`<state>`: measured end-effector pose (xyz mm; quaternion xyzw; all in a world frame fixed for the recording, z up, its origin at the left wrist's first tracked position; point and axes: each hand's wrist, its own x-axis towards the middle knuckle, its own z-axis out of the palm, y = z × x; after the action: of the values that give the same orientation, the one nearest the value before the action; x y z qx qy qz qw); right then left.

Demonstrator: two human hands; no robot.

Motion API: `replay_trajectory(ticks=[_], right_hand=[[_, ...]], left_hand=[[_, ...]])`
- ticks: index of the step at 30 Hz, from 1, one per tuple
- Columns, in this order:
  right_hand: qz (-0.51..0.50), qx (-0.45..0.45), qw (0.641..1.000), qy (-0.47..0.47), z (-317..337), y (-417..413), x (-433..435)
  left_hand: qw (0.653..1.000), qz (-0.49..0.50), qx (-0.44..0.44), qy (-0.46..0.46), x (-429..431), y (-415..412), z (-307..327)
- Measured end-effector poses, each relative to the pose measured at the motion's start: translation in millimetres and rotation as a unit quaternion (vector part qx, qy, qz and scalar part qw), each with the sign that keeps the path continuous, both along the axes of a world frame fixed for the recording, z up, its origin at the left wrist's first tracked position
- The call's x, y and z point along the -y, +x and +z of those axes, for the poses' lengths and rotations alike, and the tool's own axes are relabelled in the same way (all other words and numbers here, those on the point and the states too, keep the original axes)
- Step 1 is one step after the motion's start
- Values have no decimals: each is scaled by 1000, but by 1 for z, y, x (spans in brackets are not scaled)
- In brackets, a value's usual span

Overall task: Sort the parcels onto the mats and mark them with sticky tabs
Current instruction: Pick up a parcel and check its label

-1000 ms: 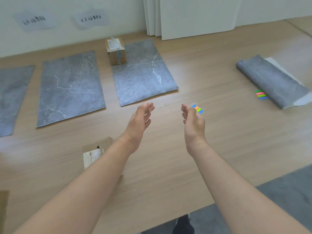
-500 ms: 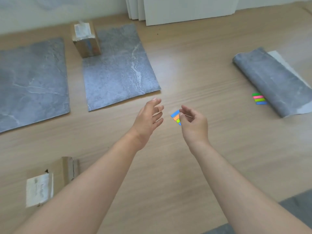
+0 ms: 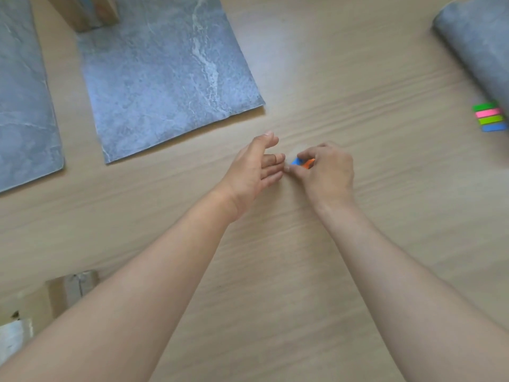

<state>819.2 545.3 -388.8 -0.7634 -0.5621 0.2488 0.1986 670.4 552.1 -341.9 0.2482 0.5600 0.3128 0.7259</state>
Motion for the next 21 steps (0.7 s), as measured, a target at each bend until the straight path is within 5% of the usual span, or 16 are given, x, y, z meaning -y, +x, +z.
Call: replay_trajectory(ticks=[12,17,21], right_hand=[[-73,-35,996,-43,8,3,-14],[34,98,995,-8,9,0,-6],[40,103,994,11,7,1,-2]], left_hand=[[1000,4,5,-14,-4,-15,0],[1000,-1,25,-18,-2,-12,2],[998,-2,46,-53,-3,-5,3]])
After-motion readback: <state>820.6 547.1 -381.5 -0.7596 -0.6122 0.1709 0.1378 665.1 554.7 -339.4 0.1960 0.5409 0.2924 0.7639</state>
